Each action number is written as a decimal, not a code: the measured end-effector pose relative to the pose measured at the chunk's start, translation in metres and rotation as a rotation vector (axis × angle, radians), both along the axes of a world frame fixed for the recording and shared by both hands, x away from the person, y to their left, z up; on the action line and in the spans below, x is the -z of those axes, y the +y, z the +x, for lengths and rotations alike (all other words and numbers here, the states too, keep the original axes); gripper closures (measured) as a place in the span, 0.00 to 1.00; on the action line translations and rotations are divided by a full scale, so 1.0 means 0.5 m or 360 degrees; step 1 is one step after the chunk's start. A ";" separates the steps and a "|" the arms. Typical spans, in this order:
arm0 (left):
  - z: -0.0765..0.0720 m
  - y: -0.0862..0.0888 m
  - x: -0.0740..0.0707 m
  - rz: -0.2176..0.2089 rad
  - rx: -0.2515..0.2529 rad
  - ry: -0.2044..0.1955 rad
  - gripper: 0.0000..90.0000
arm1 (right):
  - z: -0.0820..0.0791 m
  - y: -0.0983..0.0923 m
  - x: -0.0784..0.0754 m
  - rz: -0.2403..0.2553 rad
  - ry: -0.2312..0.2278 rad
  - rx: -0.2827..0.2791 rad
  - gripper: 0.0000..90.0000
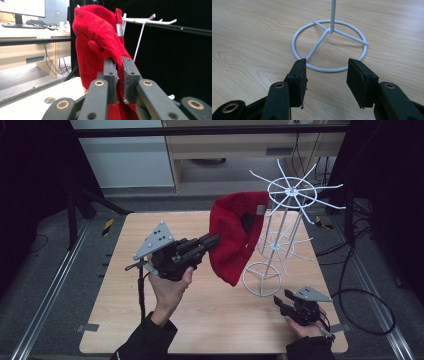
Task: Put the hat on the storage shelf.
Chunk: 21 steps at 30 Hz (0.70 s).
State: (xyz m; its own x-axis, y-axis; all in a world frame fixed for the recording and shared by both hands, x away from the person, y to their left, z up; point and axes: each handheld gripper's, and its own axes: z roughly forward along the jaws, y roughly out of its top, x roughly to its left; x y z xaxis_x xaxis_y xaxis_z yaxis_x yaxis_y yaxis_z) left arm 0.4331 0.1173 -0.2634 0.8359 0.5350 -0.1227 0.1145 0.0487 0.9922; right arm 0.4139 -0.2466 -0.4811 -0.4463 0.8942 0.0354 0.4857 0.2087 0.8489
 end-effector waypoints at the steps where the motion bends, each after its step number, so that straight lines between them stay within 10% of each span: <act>1: 0.002 -0.002 0.004 0.0016 -0.0006 0.0008 0.90 | 0.000 0.000 0.000 0.0000 0.0000 0.0000 0.56; 21: -0.020 0.046 0.043 0.0069 -0.0060 -0.0049 0.45 | -0.001 -0.002 0.001 -0.0006 -0.0001 0.0018 0.54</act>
State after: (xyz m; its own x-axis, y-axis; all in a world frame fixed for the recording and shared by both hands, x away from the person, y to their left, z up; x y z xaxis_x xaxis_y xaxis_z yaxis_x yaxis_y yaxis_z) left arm 0.4230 0.1401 -0.2850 0.8182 0.5702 -0.0736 0.0830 0.0096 0.9965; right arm 0.4133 -0.2477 -0.4816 -0.4362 0.8993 0.0316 0.4876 0.2067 0.8482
